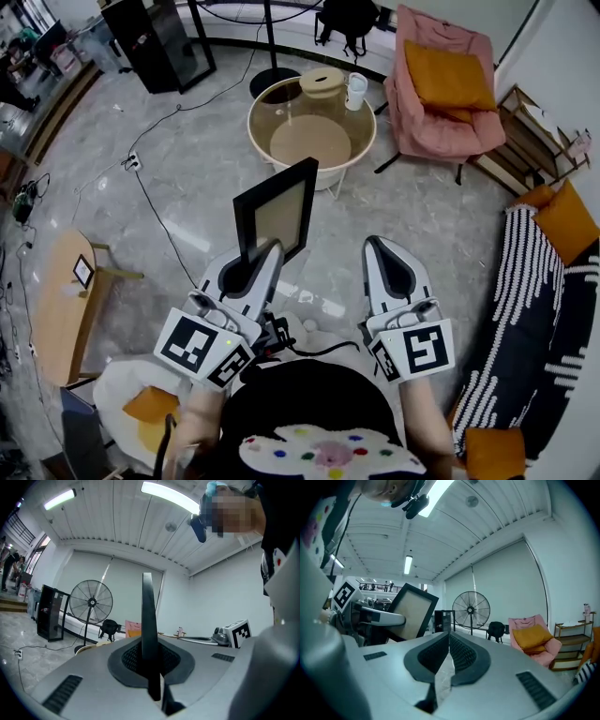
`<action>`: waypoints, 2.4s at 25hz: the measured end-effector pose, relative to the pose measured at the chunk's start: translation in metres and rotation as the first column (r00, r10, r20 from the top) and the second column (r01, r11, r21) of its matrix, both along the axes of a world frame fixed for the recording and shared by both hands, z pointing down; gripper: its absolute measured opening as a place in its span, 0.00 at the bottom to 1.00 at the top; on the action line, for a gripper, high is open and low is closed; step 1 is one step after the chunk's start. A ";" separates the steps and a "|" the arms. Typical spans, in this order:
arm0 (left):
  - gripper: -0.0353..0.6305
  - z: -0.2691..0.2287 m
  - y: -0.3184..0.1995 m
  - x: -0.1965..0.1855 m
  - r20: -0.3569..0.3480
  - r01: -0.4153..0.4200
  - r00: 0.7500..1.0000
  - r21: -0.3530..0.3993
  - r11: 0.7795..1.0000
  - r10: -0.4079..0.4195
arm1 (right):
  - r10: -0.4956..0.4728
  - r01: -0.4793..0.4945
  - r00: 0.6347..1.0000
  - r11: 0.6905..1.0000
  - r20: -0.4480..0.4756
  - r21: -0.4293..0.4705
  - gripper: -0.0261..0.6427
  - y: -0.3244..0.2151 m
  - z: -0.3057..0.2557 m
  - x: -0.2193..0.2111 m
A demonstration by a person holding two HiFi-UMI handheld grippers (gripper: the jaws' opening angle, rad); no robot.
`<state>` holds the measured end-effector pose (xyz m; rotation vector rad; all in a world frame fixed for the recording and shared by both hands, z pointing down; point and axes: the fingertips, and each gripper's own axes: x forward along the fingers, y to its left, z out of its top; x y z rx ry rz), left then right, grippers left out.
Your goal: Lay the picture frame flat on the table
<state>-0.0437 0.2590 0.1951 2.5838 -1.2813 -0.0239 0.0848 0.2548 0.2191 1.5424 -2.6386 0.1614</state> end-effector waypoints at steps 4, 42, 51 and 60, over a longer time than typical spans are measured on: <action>0.09 -0.004 -0.005 0.004 -0.003 0.001 1.000 0.012 1.000 -0.001 | 0.005 -0.005 1.000 1.000 -0.002 0.007 0.09 -0.003 -0.003 0.006; 0.09 0.030 -0.286 -0.007 -0.034 -0.181 0.983 -0.048 0.982 0.179 | 0.169 -0.170 0.985 0.982 -0.025 -0.077 0.09 -0.261 0.029 -0.011; 0.09 0.034 -0.317 -0.020 -0.035 -0.175 0.984 -0.067 0.982 0.173 | 0.175 -0.178 0.984 0.979 -0.040 -0.098 0.09 -0.288 0.031 -0.021; 0.09 0.042 -0.329 -0.023 -0.050 -0.119 0.992 -0.100 0.988 0.114 | 0.119 -0.126 0.991 0.984 -0.057 -0.123 0.09 -0.303 0.038 -0.020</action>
